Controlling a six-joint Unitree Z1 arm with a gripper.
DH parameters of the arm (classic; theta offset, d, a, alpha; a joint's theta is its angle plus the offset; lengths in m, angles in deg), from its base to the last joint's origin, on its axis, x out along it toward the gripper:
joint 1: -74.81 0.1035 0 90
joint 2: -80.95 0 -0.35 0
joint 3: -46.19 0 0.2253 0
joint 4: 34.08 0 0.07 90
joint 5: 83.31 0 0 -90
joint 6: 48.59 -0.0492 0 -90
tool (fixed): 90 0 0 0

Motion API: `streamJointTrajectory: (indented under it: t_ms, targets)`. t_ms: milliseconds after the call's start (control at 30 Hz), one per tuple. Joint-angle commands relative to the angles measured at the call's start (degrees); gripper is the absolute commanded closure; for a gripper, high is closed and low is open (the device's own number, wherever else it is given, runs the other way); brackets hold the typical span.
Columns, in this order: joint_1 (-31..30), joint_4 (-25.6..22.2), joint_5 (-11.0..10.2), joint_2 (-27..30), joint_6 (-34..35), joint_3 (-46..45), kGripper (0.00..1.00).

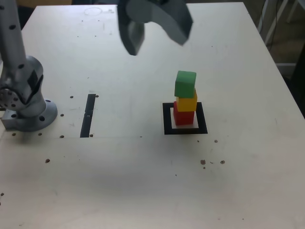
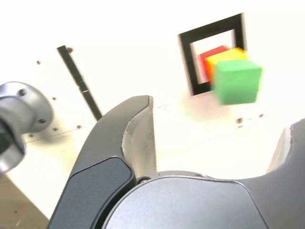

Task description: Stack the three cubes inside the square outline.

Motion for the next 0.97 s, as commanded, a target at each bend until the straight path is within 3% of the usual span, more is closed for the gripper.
streamJointTrajectory:
  t_ms: [0,200,433,633,933]
  targets:
    - [0.13,0.30,0.27,5.74,-0.03,-3.27,0.01]
    - [0.13,4.02,0.64,14.12,0.38,-17.82,0.01]
    - [0.13,14.24,2.37,20.96,1.15,-36.10,0.01]
    - [0.13,21.59,4.17,22.32,2.05,-46.22,0.01]
    - [0.13,28.48,3.99,21.83,4.15,-57.91,0.01]
